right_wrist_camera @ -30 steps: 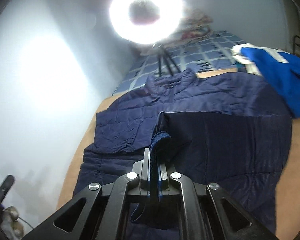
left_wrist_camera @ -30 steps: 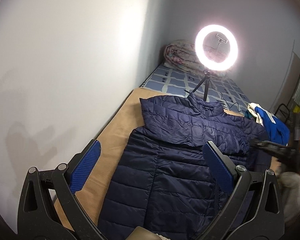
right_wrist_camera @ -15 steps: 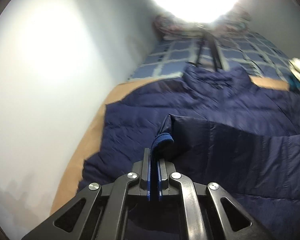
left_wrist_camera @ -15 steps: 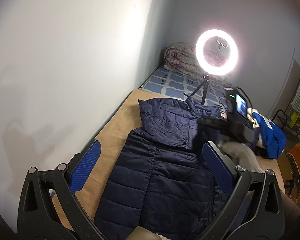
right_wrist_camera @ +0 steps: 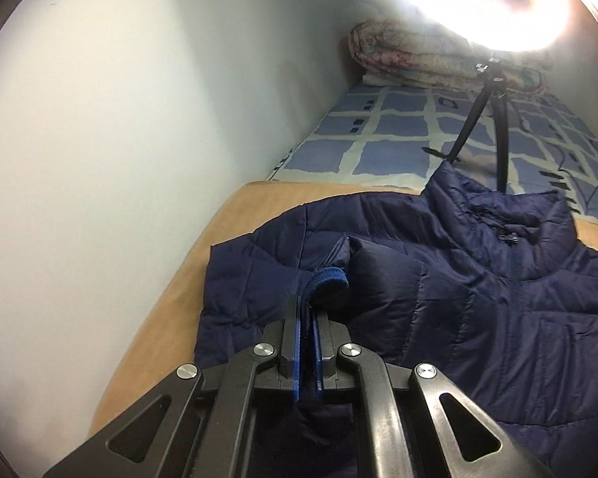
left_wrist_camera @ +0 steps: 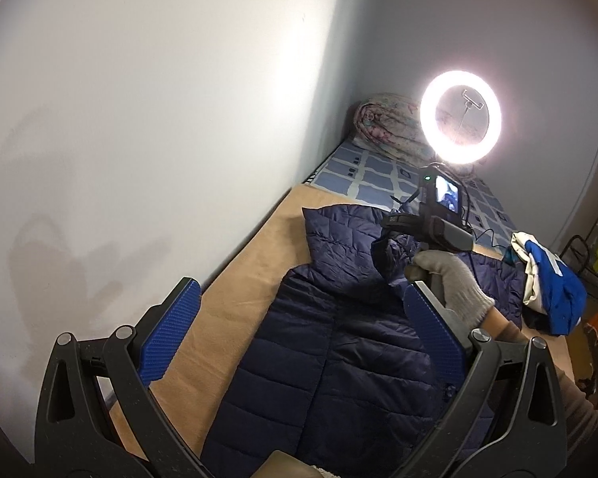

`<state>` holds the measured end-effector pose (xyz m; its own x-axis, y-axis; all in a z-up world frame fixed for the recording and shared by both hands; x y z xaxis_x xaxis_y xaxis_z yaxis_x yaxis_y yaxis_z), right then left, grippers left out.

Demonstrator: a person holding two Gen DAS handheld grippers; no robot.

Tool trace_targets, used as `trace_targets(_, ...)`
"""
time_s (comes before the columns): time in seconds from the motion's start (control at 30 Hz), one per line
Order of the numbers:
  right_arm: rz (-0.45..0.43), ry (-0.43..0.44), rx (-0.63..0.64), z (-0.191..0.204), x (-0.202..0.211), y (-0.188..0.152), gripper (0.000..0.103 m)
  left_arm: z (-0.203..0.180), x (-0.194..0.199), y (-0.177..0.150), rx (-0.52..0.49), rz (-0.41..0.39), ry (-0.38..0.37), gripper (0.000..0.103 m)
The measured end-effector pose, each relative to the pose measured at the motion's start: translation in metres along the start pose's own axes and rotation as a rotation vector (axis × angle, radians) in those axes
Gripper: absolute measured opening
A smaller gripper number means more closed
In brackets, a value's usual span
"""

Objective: Fold large clothes

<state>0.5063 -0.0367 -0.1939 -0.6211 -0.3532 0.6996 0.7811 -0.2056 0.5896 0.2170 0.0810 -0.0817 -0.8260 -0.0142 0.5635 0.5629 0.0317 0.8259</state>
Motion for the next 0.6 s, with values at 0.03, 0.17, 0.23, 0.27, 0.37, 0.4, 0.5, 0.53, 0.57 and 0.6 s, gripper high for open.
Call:
trace_targets(0.03, 0.009, -0.004, 0.006, -0.001, -0.007, 0.000, 0.002, -0.001, -0.001, 0.000, -0.005, 0.002, 0.002, 0.103)
trace_targets(0.17, 0.070, 0.021, 0.031, 0.003, -0.027, -0.017, 0.002, -0.003, -0.003, -0.002, -0.018, 0.013, 0.007, 0.103)
trace_targets(0.23, 0.107, 0.033, 0.057, 0.007, -0.034, -0.033, 0.002, -0.003, -0.003, -0.002, -0.021, 0.016, 0.011, 0.103)
trace_targets(0.27, 0.117, 0.029, 0.069, 0.009, -0.036, -0.038, 0.002, -0.003, -0.003, -0.002, -0.022, 0.014, 0.012, 0.103)
trace_targets(0.37, 0.154, 0.027, 0.096, 0.011, -0.043, -0.051, 0.009, -0.003, 0.000, -0.001, -0.033, 0.005, 0.024, 0.103)
trace_targets(0.4, 0.155, 0.026, 0.096, 0.011, -0.042, -0.052, 0.011, -0.003, 0.001, -0.001, -0.036, 0.003, 0.027, 0.103)
trace_targets(0.5, 0.129, 0.060, 0.078, 0.013, -0.024, -0.047, 0.034, -0.002, 0.002, 0.000, -0.045, 0.000, 0.028, 0.103)
trace_targets(0.53, 0.107, 0.071, 0.073, 0.013, -0.009, -0.042, 0.036, -0.001, 0.002, -0.001, -0.046, 0.001, 0.027, 0.103)
trace_targets(0.57, 0.095, 0.075, 0.073, 0.011, 0.001, -0.039, 0.040, 0.000, 0.002, -0.001, -0.046, 0.004, 0.026, 0.103)
trace_targets(0.6, 0.074, 0.080, 0.075, 0.010, 0.018, -0.035, 0.042, 0.001, 0.002, -0.001, -0.046, 0.004, 0.027, 0.103)
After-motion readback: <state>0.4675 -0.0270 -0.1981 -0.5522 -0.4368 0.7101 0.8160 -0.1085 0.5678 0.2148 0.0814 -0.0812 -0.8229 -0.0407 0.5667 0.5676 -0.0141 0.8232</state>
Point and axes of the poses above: each gripper's, at about its wrist camera, not at the fingertips, and x roughly against the way its jaws point, z to its left, y to its top, the point moved 7 cm from there along -x, roughly the way its jaws point, and after that the axes turned 12 degrees about -x, right-handed, at the moved point
